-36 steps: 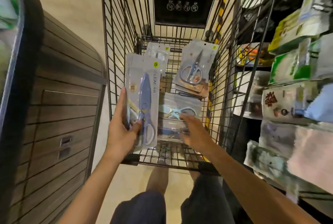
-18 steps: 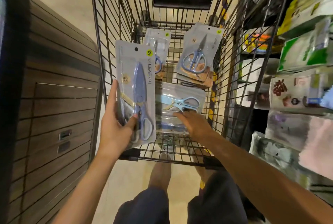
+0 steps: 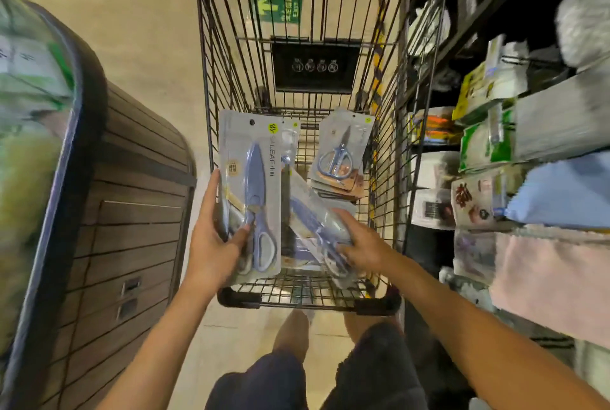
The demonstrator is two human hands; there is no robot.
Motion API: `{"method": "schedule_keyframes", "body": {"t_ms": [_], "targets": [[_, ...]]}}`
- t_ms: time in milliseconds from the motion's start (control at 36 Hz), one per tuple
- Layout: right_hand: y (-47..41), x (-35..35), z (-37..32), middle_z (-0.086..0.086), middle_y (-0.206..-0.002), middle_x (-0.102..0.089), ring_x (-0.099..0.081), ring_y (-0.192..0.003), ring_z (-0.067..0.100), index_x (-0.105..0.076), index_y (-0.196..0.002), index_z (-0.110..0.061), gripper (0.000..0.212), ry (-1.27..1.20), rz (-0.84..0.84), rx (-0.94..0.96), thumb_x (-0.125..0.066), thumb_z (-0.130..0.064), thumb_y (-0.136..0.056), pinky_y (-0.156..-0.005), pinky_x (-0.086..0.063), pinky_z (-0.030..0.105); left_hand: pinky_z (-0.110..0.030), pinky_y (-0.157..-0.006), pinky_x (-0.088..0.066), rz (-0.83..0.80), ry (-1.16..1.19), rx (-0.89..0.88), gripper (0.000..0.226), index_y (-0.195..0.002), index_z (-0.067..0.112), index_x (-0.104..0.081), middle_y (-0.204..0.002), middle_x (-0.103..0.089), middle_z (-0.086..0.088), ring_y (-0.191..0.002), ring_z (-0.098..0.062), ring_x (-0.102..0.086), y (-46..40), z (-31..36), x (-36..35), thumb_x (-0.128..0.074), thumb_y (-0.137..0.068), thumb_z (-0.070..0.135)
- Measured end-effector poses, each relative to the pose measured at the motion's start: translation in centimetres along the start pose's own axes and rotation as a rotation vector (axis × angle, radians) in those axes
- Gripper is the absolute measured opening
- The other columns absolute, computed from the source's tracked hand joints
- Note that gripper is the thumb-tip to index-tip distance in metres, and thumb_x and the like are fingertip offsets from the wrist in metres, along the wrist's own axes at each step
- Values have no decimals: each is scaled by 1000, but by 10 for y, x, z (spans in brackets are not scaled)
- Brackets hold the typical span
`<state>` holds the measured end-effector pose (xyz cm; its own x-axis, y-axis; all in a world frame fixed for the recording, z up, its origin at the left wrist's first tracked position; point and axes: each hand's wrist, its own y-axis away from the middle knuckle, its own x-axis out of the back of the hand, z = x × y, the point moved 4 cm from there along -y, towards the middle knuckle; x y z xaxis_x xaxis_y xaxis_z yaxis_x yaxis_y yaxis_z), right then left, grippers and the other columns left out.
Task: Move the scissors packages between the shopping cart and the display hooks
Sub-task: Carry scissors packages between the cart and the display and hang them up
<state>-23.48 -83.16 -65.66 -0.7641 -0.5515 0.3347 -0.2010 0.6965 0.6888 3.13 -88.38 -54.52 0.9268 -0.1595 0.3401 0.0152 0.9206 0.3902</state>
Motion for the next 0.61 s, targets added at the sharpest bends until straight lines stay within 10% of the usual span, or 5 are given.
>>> {"method": "schedule_keyframes", "body": {"t_ms": [83,278,472,528,611], "targets": [[33,23,-23,1,-135,-55,-56,-118,14,-31,-152,-19,75,-234,130,-49,-70,1,-90,-82,-46,6,-46,-119,-36,-8,-2,-22,98,-160,36,-20,-162,-32,16,-147,-9,-35,8,34,11,-73,-87,-1],[124,59,-65,-16,-122,-59,-61,-111,-4,-39,-136,-23,70,-655,389,44,-79,0,-83,-81,-50,7,-43,-111,-45,-53,79,-29,95,-156,47,-26,-145,-49,26,-133,1,-49,30,90,42,-78,-87,8],[196,59,-86,2,-159,-38,-44,-144,19,-20,-143,-64,109,-754,529,216,-93,-42,-64,-112,-44,49,0,-81,-46,-156,157,-127,91,-153,45,-33,-145,-43,24,-100,36,-45,57,135,47,-76,-85,1],[213,58,-89,-1,-166,-24,-28,-152,24,-13,-149,-63,113,-760,559,311,-91,-36,-72,-117,-33,59,-8,-89,-50,-199,166,-155,92,-152,48,-33,-144,-42,26,-103,35,-46,66,144,44,-76,-86,2],[241,56,-96,-4,-163,-32,-37,-148,22,-19,-153,-54,114,-814,594,365,-93,-32,-70,-114,-40,55,-47,-105,-51,-268,185,-164,93,-146,60,-36,-152,-49,12,-132,-7,-55,75,155,38,-81,-81,11]]}}
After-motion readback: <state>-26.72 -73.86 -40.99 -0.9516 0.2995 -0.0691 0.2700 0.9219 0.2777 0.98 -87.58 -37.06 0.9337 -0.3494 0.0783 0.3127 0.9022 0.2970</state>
